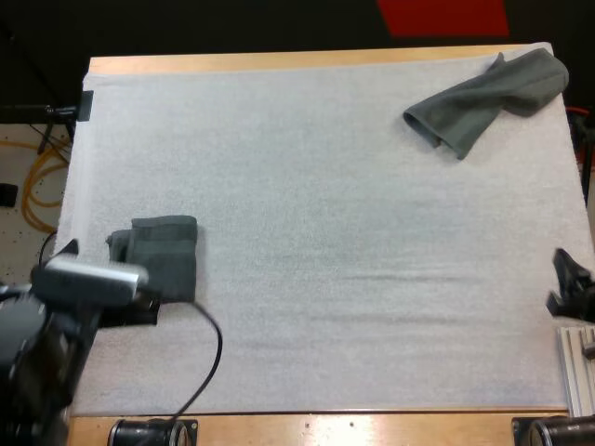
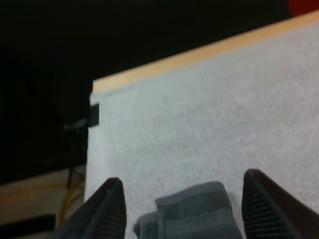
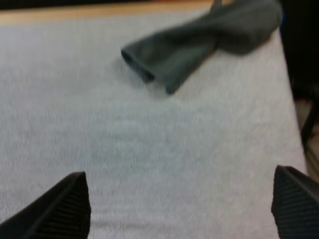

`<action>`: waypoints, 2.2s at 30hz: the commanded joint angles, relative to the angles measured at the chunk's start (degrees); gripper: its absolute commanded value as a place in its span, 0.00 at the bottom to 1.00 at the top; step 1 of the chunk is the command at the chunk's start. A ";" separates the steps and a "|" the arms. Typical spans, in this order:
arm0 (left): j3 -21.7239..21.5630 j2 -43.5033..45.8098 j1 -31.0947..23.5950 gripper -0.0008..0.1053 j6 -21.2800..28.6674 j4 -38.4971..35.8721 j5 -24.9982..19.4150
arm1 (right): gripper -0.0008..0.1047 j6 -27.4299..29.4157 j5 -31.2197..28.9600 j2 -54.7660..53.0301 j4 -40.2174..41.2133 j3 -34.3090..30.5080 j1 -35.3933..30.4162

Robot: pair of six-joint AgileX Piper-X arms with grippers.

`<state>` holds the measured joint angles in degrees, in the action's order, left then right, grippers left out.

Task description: Pick towel from pile fold and stack

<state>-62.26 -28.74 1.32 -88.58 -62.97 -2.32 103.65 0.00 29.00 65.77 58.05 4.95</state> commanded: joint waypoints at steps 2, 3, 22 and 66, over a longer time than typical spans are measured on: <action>-0.25 3.54 0.05 0.48 1.25 -0.14 -1.06 | 0.69 0.55 -1.24 -3.28 0.06 0.44 -0.21; -0.20 5.65 0.05 0.48 2.36 -0.11 -1.40 | 0.69 0.55 -1.91 -5.39 0.06 0.44 -0.21; -0.07 32.58 0.05 0.48 7.33 -20.31 -2.21 | 0.69 -0.95 -7.42 -32.47 0.39 -4.18 -0.21; 33.71 37.48 -0.19 0.48 -7.60 6.38 -1.26 | 0.69 2.04 0.00 -31.98 -6.04 -27.49 -0.04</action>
<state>-28.34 0.77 1.29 -95.53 -57.46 -3.65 105.42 0.00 -0.81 60.18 30.42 4.95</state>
